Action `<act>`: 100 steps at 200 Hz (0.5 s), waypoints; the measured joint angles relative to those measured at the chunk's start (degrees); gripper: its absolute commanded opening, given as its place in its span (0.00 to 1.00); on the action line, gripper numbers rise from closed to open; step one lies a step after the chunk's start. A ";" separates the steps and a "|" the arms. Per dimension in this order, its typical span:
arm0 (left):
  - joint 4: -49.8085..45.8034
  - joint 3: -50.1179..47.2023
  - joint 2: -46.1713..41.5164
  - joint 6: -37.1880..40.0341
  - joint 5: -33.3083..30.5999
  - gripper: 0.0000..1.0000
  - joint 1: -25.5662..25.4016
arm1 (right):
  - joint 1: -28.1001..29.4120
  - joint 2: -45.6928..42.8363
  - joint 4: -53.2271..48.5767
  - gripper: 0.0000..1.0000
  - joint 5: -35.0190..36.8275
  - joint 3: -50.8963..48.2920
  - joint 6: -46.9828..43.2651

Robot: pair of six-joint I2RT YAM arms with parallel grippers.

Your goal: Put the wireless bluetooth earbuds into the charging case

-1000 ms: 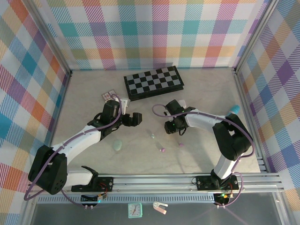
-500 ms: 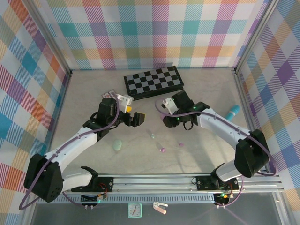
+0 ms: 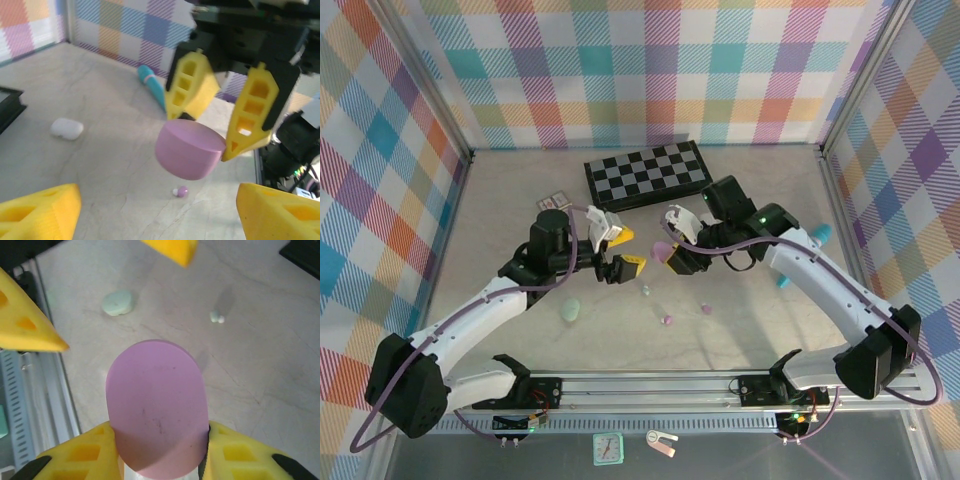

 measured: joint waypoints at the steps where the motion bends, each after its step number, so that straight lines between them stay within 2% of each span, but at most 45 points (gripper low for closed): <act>1: 0.00 0.00 0.00 0.11 0.07 0.78 -0.09 | 0.00 0.02 -0.11 0.25 -0.07 0.09 -0.09; 11: -0.35 0.07 0.11 2.10 1.27 0.76 -1.11 | 0.00 0.24 -1.38 0.25 -1.03 1.55 -1.05; 25: -1.88 0.52 0.17 4.85 3.04 0.65 -2.34 | 0.00 0.68 -2.69 0.25 -2.16 3.32 -2.29; 50: -4.00 2.32 0.59 8.52 6.10 0.61 -3.04 | 0.00 1.51 -4.63 0.24 -4.74 5.25 -4.42; 100: -3.93 3.96 1.64 8.87 9.55 0.55 -3.13 | -0.09 3.13 -7.65 0.23 -10.69 8.11 -6.86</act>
